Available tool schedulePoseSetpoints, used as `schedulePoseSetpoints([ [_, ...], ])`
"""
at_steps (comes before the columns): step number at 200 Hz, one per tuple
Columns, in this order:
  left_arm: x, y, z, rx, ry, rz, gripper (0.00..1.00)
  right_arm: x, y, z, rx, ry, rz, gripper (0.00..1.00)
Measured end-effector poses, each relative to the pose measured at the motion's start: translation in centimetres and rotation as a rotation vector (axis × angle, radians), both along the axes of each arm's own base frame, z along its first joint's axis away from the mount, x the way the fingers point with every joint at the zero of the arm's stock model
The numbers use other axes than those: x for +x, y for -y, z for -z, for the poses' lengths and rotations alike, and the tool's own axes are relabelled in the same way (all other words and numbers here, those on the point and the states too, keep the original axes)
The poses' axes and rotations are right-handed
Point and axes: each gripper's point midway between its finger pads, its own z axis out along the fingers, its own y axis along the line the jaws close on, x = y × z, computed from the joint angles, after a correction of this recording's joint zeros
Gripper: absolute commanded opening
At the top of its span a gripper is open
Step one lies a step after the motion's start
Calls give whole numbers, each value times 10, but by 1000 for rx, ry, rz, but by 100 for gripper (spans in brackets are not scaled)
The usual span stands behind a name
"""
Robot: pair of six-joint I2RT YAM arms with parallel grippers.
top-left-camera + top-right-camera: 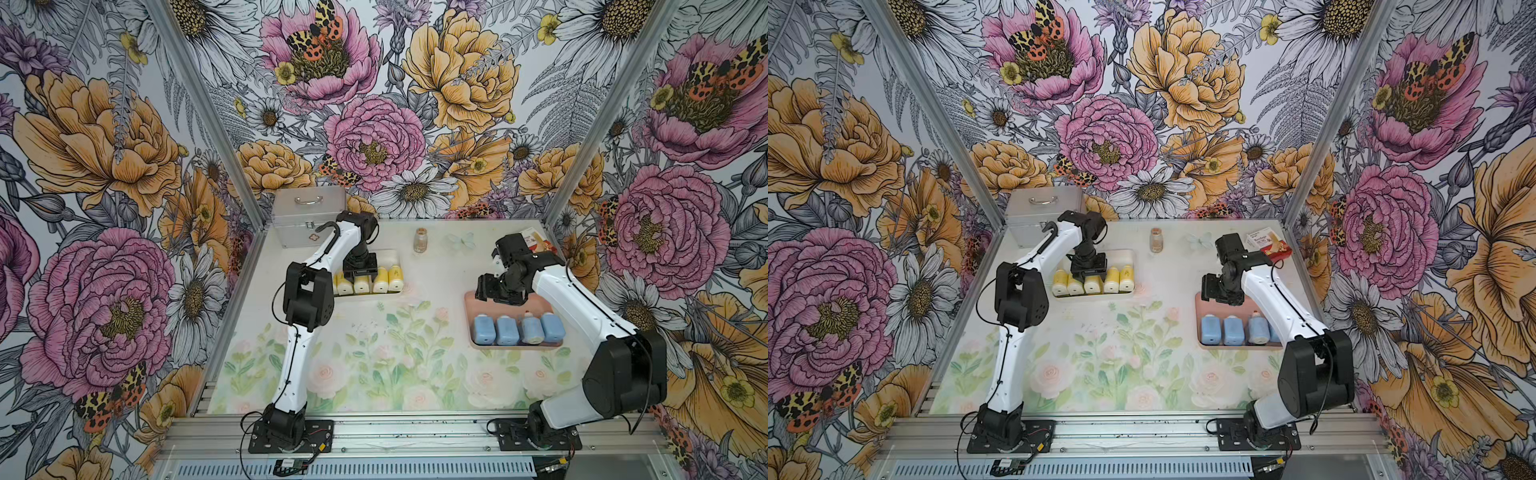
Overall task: Place the pencil sharpeners by color into the storage box
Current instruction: Place the pencil sharpener in the storage box.
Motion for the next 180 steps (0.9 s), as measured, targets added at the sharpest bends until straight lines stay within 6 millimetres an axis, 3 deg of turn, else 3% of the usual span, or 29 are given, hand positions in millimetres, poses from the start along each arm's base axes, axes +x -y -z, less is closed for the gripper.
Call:
schedulePoseSetpoints([
  [31, 0, 0, -1, 12, 8, -4, 69, 0, -1, 0, 3, -1, -1, 67],
  [75, 0, 1, -4, 16, 16, -9, 63, 0, -2, 0, 10, -2, -3, 67],
  [130, -1, 3, -4, 19, 17, -7, 35, -1, -2, 0, 14, -3, -4, 67],
  [180, -1, 3, -4, 20, 18, -9, 19, -1, -3, 0, 16, -3, -5, 67],
])
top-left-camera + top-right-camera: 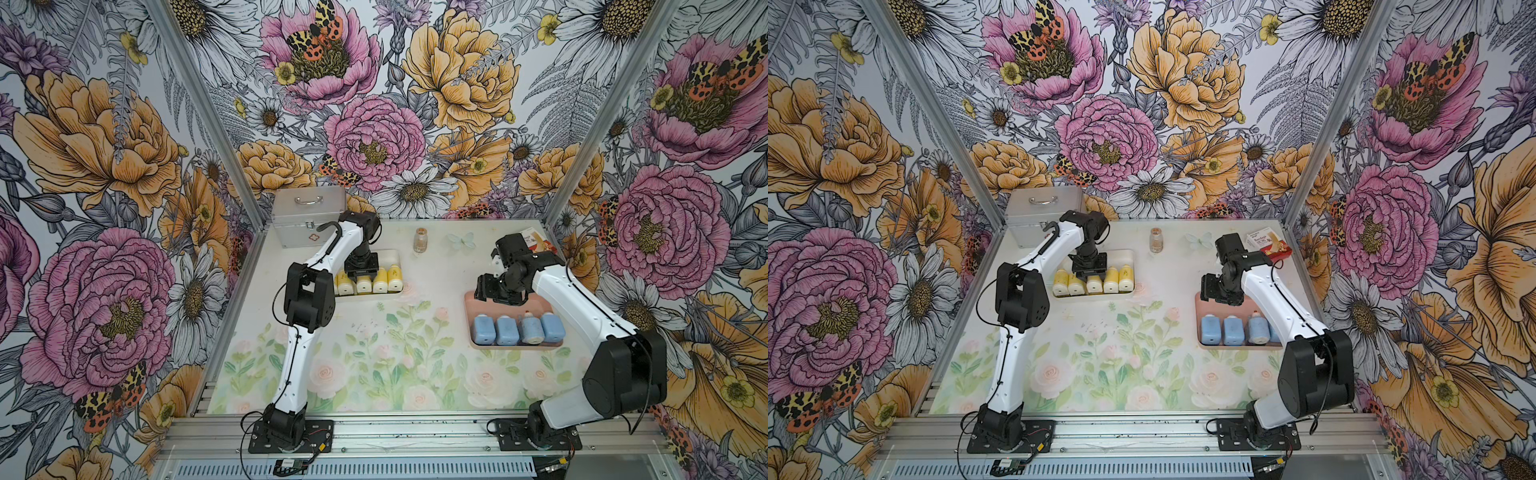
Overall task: Place the pencil sharpeners by color into the storage box
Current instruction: Place the pencil sharpener in the storage box.
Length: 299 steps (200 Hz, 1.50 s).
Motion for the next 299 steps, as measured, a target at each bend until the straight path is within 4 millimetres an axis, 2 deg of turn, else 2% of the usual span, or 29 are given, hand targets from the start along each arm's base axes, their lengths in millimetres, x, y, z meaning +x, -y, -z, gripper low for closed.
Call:
schedulePoseSetpoints([
  [16, 0, 0, 0, 0, 0, 0, 20, 0, 0, 0, 1, 0, -1, 67],
  [64, 0, 0, 0, 2, 0, 0, 50, 0, -1, 0, 1, 0, -3, 67],
  [90, -1, -1, -1, 5, 1, 1, 58, -1, -3, 0, 1, 0, -8, 67],
  [121, -2, -2, -4, 9, 7, 1, 63, -1, -4, 0, 1, 0, -12, 67],
  [173, -2, -3, -4, 15, 12, 2, 63, -3, -11, 0, 12, -1, -32, 67],
  [200, -2, -4, -4, 15, 12, 1, 63, -6, -35, -3, 36, 18, -104, 67],
  [231, -2, -3, -4, 14, 12, 1, 63, -11, -93, -22, 97, 140, -245, 66],
  [256, -2, -3, -4, 14, 12, 2, 63, -19, -132, -32, 155, 223, -316, 65],
  [278, -2, -2, -4, 13, 12, 4, 61, -17, -147, -33, 177, 261, -324, 64],
  [299, -1, 1, -4, 7, 17, 10, 45, -10, -153, -35, 190, 289, -314, 64],
])
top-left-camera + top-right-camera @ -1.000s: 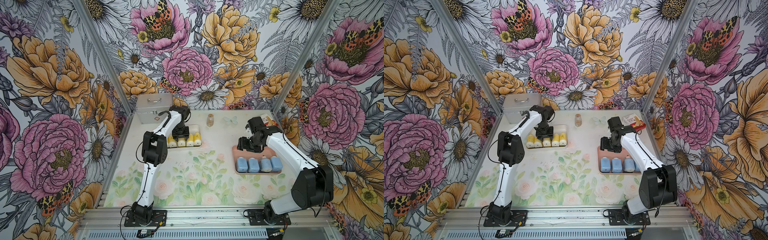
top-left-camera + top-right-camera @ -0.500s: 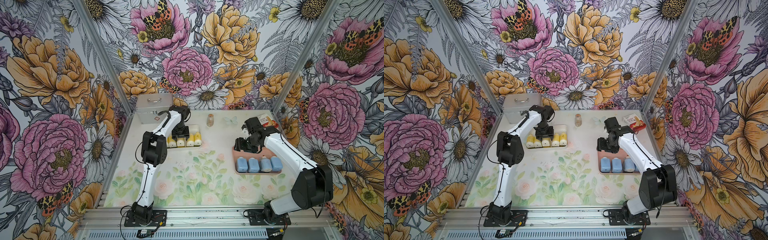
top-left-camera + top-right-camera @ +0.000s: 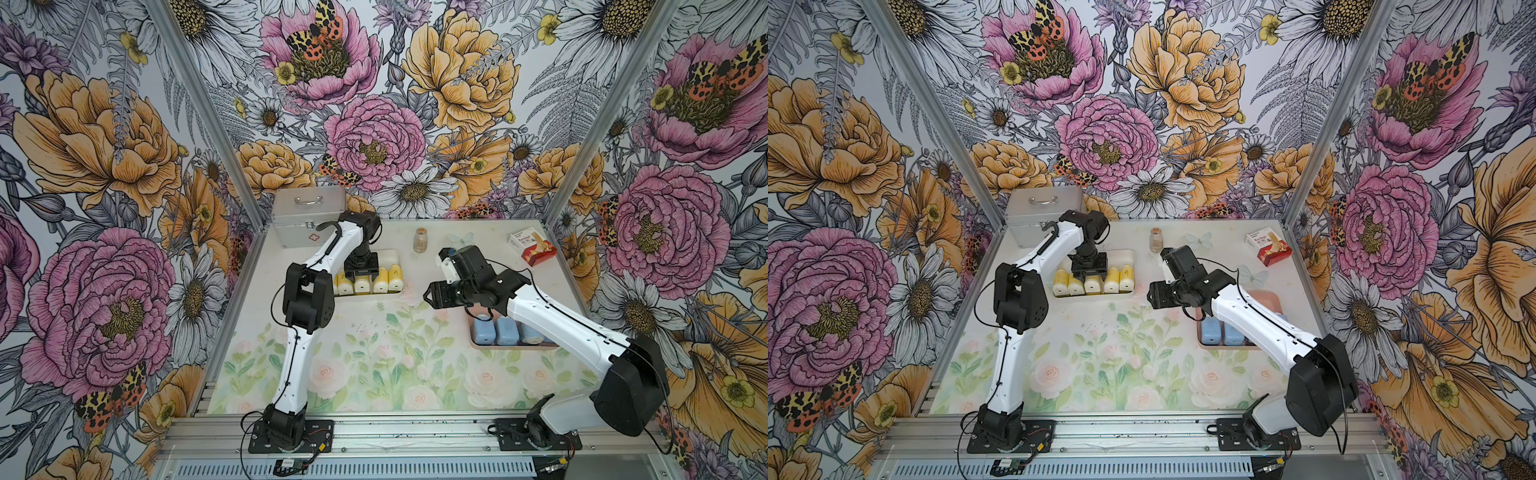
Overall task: Place the pencil sharpeners by color into the storage box
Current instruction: Place the pencil sharpener in the storage box.
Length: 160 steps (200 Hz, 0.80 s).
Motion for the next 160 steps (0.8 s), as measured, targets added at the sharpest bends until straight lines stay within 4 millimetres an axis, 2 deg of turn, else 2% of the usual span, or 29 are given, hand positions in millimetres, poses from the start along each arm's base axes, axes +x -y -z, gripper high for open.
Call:
schedulePoseSetpoints([
  [21, 0, 2, 1, -4, 3, 1, 32, 6, -3, 5, 1, 0, 7, 64],
  [81, 0, 2, 7, -2, 2, 1, 11, 9, -6, 14, -4, -13, 8, 64],
  [136, -2, 1, 5, -6, 38, -6, 11, 9, -6, 14, -4, -13, 8, 65],
  [160, -6, 0, 3, -18, 72, -15, 18, 9, -7, 13, -2, -13, 6, 65],
])
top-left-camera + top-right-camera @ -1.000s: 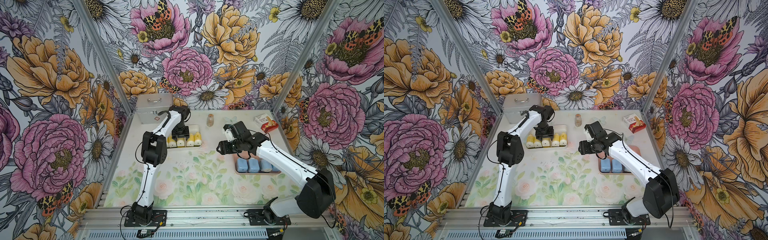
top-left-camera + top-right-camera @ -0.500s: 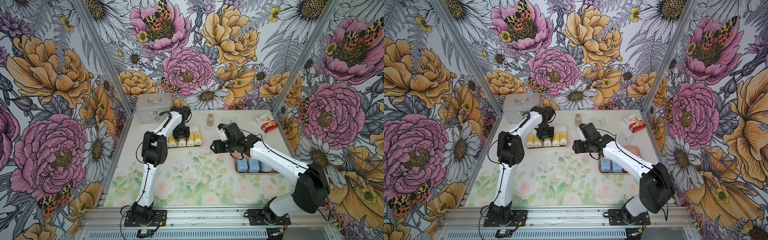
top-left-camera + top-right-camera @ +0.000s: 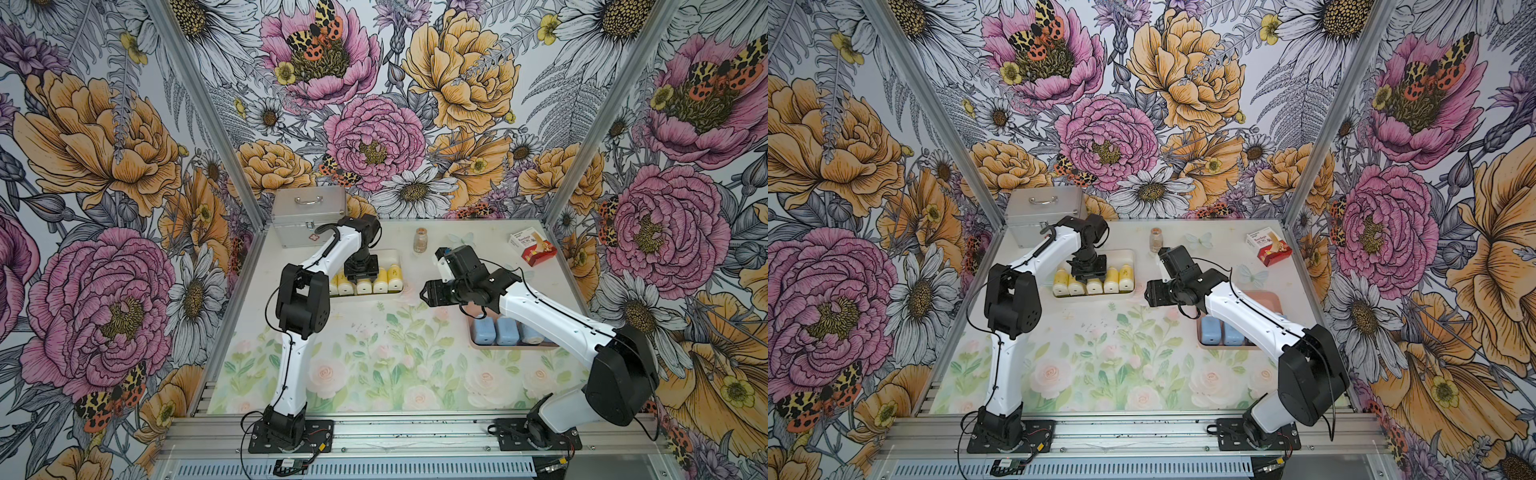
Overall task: Place the pencil sharpeners by color into the storage box
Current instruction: Place the pencil sharpener in the storage box.
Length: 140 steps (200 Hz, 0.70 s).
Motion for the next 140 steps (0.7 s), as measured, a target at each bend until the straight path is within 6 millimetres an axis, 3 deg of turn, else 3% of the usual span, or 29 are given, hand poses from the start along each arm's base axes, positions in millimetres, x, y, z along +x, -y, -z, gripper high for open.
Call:
schedulePoseSetpoints([
  [29, -6, 0, 2, -10, 29, -2, 24, 0, -1, 0, 1, -2, -1, 65],
  [67, -15, 1, 9, -15, 45, -11, 24, 2, -3, 1, 3, -4, -4, 65],
  [140, -16, 1, 10, -26, 80, -25, 28, 5, -5, -4, 13, 7, -5, 65],
])
